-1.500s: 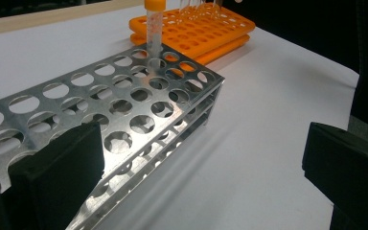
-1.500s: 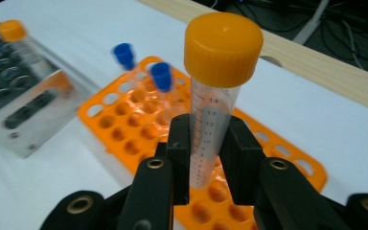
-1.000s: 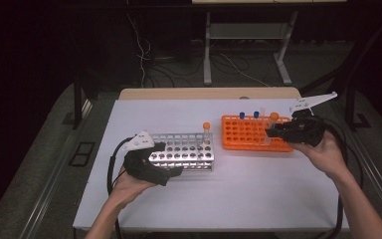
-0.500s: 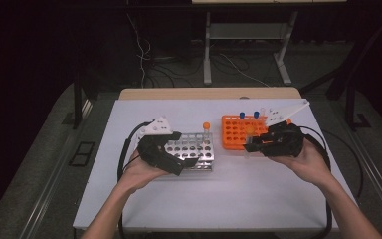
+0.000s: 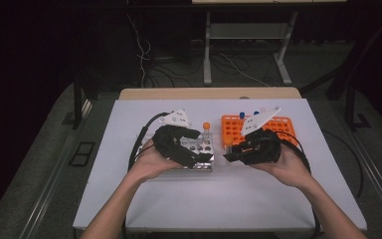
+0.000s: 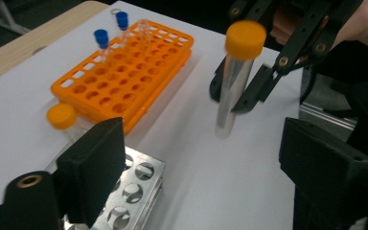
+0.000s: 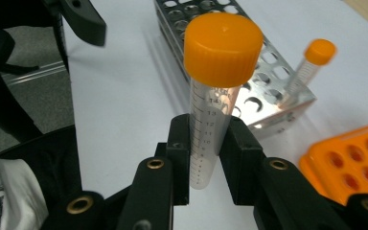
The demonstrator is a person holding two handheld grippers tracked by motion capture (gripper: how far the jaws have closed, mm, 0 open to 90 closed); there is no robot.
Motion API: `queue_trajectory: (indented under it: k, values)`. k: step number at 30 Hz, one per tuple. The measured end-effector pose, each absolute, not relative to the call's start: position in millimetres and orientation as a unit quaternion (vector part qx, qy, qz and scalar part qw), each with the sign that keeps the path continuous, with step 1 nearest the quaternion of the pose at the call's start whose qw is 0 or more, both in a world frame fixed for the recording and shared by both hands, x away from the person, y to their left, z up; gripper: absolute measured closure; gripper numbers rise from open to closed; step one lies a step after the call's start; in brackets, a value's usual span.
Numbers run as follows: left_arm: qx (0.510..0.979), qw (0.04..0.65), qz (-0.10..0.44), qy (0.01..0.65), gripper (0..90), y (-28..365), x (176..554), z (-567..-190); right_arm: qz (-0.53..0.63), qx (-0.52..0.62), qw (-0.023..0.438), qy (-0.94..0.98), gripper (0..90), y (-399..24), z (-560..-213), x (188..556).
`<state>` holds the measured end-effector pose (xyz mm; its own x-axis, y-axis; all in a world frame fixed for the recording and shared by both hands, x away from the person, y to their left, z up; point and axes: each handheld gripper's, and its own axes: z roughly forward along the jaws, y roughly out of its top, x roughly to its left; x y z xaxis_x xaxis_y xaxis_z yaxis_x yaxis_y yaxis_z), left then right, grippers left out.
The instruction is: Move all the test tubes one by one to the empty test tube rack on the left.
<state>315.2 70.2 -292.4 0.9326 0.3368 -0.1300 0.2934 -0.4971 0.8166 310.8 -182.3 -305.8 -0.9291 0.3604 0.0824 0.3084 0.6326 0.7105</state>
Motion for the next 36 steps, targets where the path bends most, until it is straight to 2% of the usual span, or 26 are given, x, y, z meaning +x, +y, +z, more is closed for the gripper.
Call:
queue_trajectory:
  k: [18,25,27,33,36]
  values:
    - [0.878,0.460,-0.001,0.132,67.8,57,317,-284,0.407,0.151,0.014,0.901,74.1,-149,-315,311]
    - [0.879,0.460,0.001,0.128,68.9,58,317,-283,0.414,0.150,0.014,0.898,72.4,-148,-316,311]
    - [0.879,0.460,0.004,0.128,69.0,59,318,-283,0.414,0.155,0.015,0.897,62.8,-148,-316,311]
    - [0.878,0.459,0.015,0.137,69.0,66,323,-278,0.420,0.173,0.020,0.891,51.8,-162,-314,312]
    - [0.877,0.457,0.026,0.145,69.1,71,328,-275,0.422,0.189,0.027,0.886,42.9,-173,-312,311]
